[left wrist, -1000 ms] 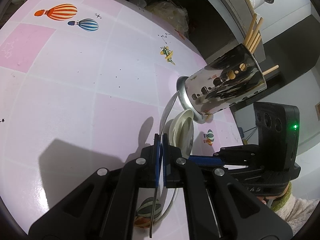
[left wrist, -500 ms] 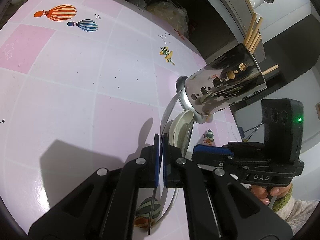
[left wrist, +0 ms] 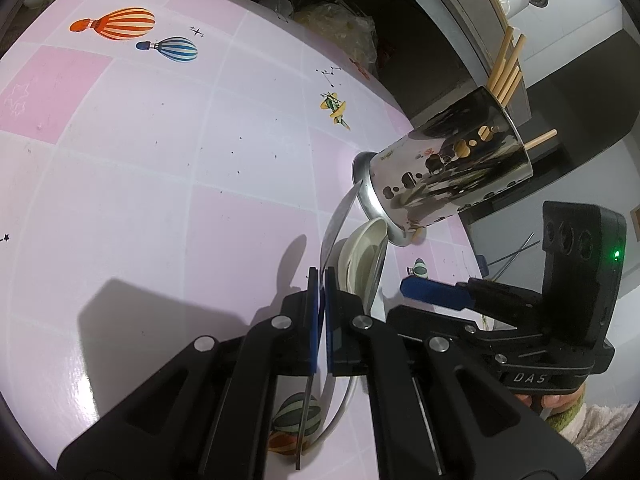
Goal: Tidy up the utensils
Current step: 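Open the right tool over the steel spoon in the white spoon, then move the open right tool around to the steel spoon's handle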
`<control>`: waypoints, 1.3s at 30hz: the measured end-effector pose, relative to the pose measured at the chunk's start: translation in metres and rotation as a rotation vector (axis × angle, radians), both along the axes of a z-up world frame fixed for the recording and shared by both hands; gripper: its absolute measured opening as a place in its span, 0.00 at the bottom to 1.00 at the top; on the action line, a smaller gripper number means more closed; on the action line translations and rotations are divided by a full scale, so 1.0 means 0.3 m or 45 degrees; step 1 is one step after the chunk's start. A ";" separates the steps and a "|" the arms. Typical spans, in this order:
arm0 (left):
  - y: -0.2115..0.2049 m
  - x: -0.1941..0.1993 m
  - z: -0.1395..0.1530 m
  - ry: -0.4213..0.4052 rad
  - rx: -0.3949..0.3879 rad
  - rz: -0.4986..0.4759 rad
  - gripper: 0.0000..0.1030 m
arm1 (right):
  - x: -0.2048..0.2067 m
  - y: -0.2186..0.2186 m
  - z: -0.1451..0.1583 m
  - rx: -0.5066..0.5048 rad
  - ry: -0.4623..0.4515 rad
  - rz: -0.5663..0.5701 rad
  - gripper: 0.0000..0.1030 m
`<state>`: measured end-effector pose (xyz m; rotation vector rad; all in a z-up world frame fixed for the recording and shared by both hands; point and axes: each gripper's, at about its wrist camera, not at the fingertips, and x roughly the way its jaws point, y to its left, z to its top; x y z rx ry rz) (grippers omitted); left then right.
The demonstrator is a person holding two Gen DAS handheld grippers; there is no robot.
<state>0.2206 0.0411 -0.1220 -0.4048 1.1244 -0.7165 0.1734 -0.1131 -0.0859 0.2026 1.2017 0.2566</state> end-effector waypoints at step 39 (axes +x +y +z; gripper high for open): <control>-0.014 -0.042 0.026 -0.077 0.109 -0.096 0.07 | -0.080 -0.097 0.034 -0.030 -0.062 -0.093 0.48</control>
